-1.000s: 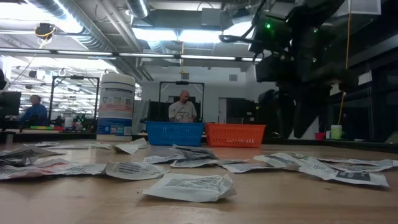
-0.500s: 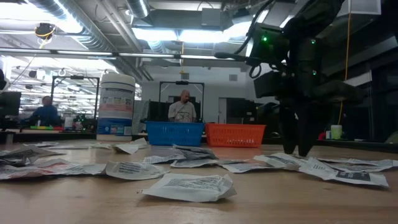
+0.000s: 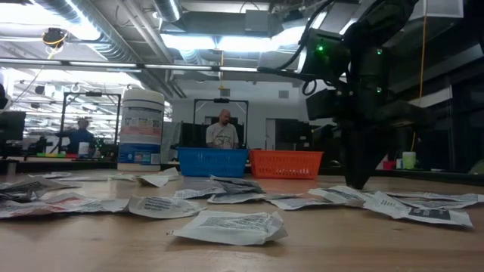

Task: Pick & Place First Aid Supplies
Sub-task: Put the bandage pack into the top orange bin

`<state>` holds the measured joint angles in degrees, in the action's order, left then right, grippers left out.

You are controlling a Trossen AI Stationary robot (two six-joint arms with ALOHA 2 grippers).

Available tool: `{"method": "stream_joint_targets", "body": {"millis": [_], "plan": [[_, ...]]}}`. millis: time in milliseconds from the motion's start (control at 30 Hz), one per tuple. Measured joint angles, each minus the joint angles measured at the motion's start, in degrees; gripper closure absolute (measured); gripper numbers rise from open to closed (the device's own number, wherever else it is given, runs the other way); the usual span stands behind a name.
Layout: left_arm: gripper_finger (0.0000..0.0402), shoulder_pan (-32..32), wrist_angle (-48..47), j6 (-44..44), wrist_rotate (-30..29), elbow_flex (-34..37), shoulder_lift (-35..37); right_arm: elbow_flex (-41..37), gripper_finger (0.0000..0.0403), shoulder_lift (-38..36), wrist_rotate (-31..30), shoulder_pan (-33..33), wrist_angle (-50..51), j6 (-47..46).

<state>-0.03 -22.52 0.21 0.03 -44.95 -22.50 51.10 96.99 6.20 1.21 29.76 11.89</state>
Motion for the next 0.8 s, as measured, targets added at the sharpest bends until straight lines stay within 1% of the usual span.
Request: {"method": "stream_joint_targets", "body": {"millis": [167,600,700,800], "plan": [[0.0398,0.02,0.00,0.01,-0.01,0.00,0.01,-0.01,0.0397,0.02,0.07,-0.02,0.00,-1.77],[0.0398,0.00,0.00,0.04,-0.01,0.00,0.00,0.98,0.0401,-0.85,0.92,0.09,0.79,-7.51],[0.0398,0.01,0.00,0.01,0.00,0.00,0.02,1.45,0.0401,-0.87,2.79,0.09,0.53,-8.30],[0.0398,0.00,0.00,0.00,0.00,0.00,0.02,1.49,0.0401,-0.87,3.23,0.09,0.31,-9.51]]}}
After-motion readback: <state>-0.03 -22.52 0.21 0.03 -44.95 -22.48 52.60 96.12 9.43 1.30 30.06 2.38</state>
